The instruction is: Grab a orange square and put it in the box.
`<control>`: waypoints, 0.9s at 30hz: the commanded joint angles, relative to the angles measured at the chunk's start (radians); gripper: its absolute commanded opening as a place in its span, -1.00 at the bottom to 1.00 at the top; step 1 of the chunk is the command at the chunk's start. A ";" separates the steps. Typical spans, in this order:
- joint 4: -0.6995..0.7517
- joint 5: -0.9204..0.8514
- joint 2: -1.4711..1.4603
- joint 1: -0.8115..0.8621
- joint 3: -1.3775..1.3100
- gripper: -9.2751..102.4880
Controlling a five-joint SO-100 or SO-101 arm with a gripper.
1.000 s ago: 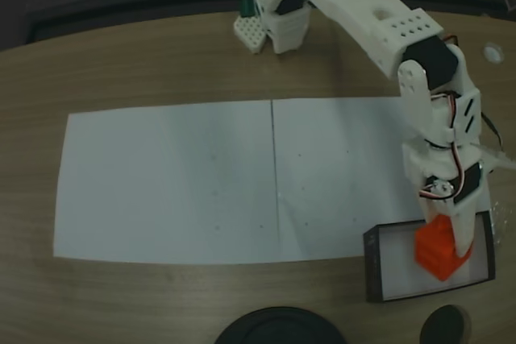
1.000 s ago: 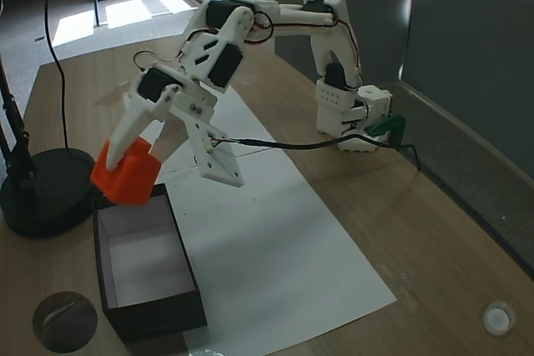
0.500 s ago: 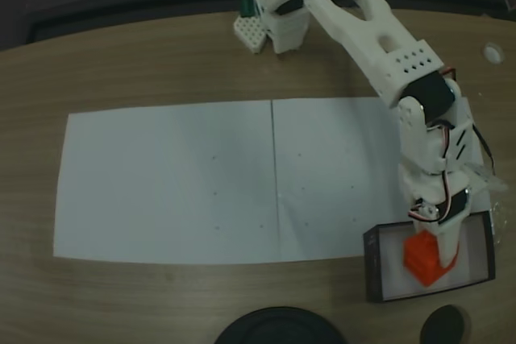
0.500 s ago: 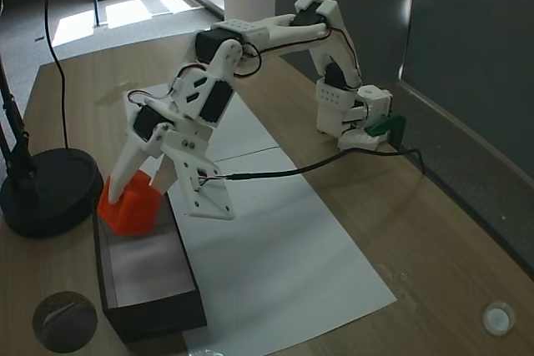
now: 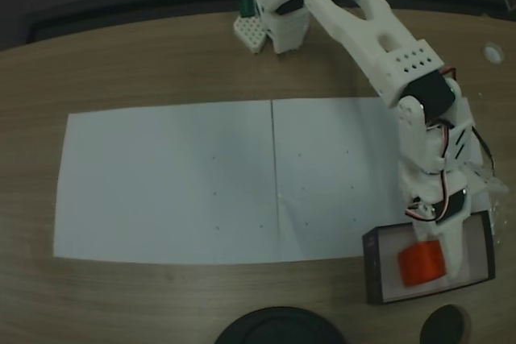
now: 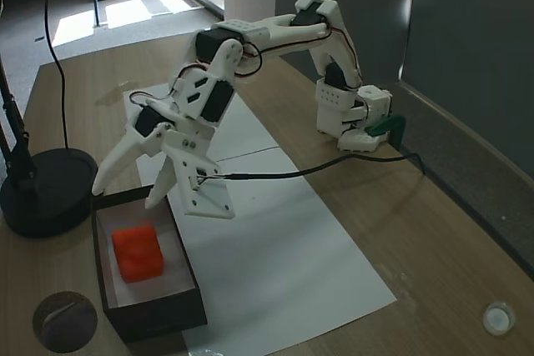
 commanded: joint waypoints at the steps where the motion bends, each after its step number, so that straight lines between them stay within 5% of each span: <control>1: 0.028 0.003 0.054 0.018 -0.110 -0.28; 4: 0.124 -0.008 0.054 0.046 -0.222 -0.42; 7: 0.281 -0.067 0.054 0.083 -0.420 -0.83; 16: 0.779 -0.089 0.178 0.222 -1.137 -0.84; 27: 0.776 -0.091 0.834 0.561 -0.821 -0.84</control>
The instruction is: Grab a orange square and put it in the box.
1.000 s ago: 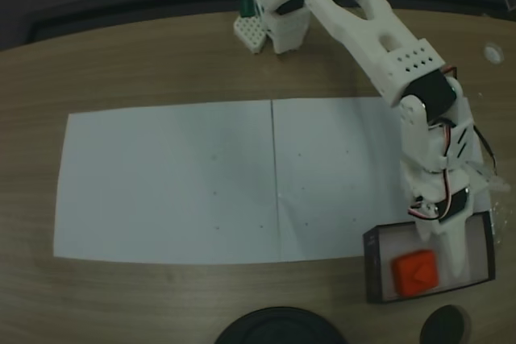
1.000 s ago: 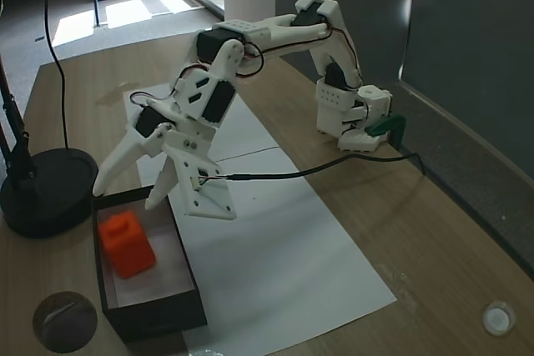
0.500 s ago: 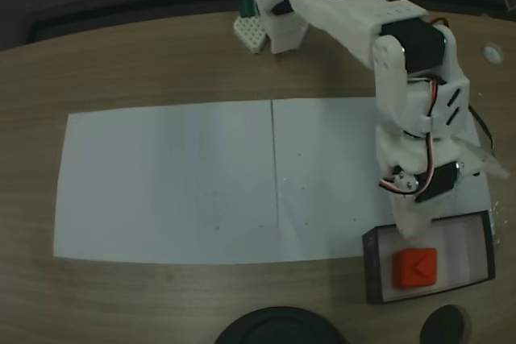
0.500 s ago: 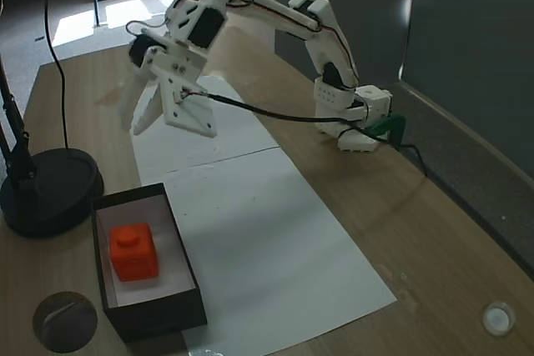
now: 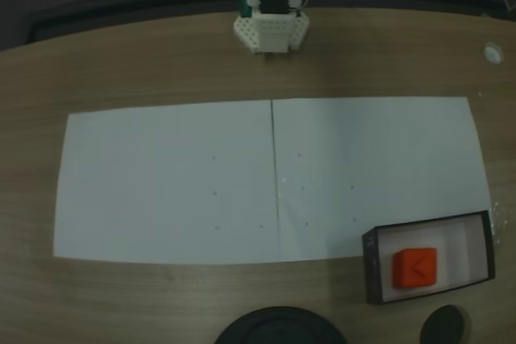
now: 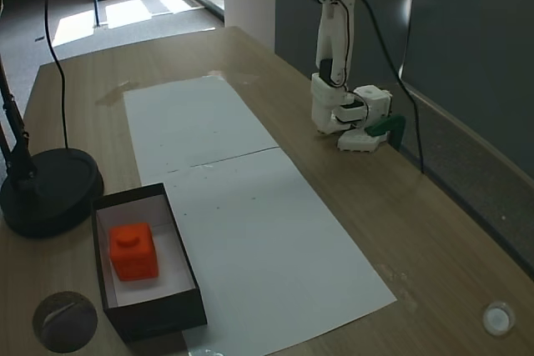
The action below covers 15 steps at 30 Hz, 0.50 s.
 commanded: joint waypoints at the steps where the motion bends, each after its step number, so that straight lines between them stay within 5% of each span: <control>1: 0.000 -0.003 0.238 0.041 0.176 -0.84; 15: -0.012 -0.002 0.976 -0.066 1.120 -0.84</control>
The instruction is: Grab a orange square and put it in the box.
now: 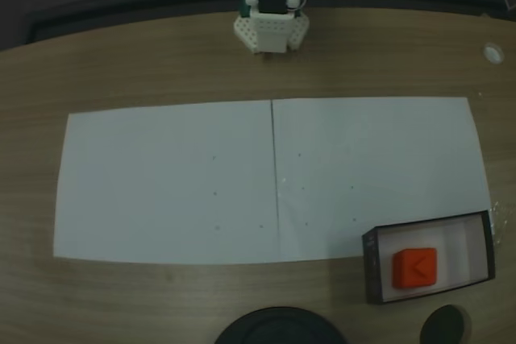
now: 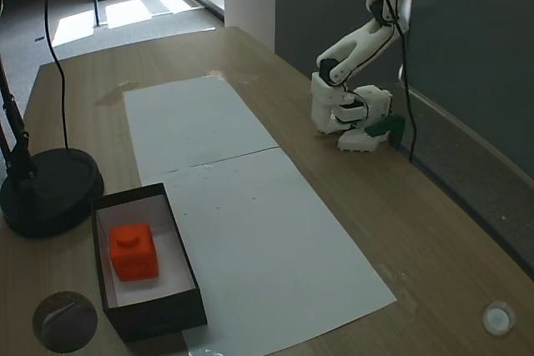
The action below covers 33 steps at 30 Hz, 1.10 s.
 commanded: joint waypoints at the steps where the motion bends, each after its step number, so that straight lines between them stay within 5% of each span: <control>1: -0.014 -0.002 0.127 -0.051 0.153 -0.84; 19: -0.020 -0.002 0.583 -0.060 0.601 -0.84; 33: -0.497 -0.003 0.859 -0.060 1.331 -0.83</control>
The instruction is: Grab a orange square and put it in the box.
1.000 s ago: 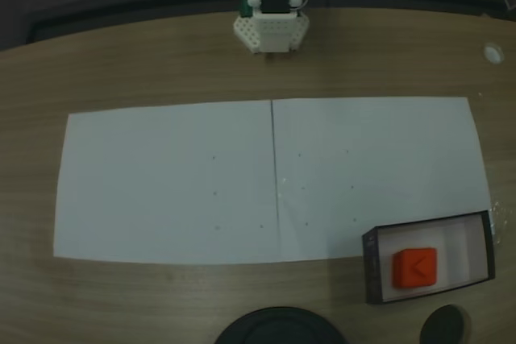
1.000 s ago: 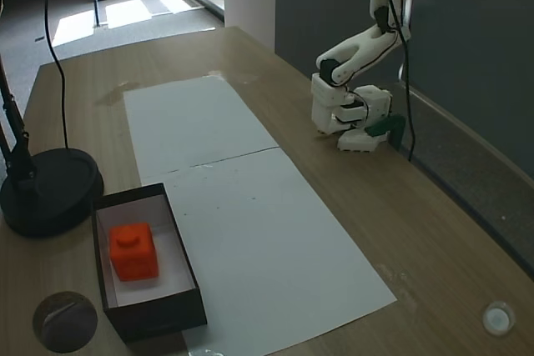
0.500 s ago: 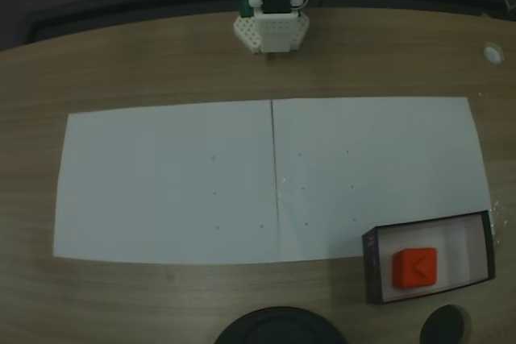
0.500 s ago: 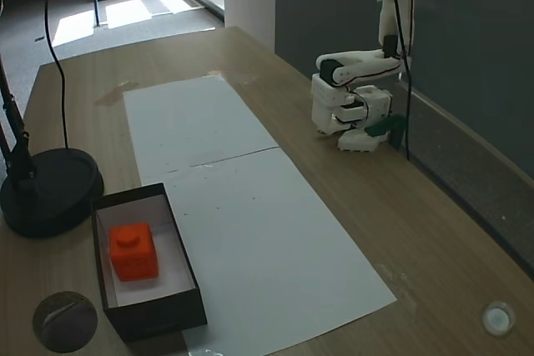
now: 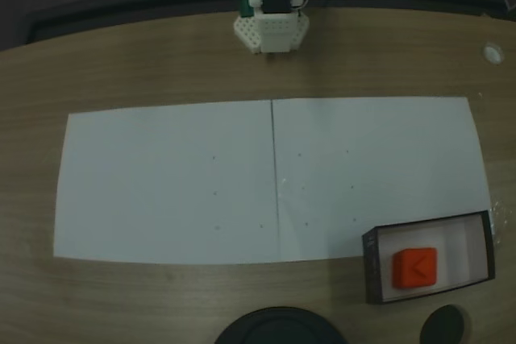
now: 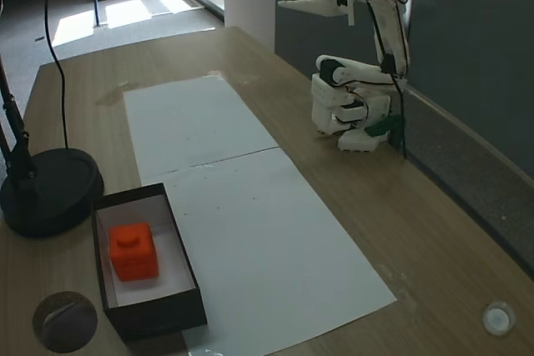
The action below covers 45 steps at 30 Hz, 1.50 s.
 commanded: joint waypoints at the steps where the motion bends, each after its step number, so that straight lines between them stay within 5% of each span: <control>1: -0.115 -0.003 0.043 0.002 0.209 -0.84; 13: -0.350 -0.002 0.034 0.000 0.629 -0.84; 31: -0.353 0.005 0.032 0.002 0.914 -0.84; 38: -0.028 0.003 0.032 -0.002 0.825 -0.84; 45: -0.025 0.006 0.034 -0.003 0.824 -0.83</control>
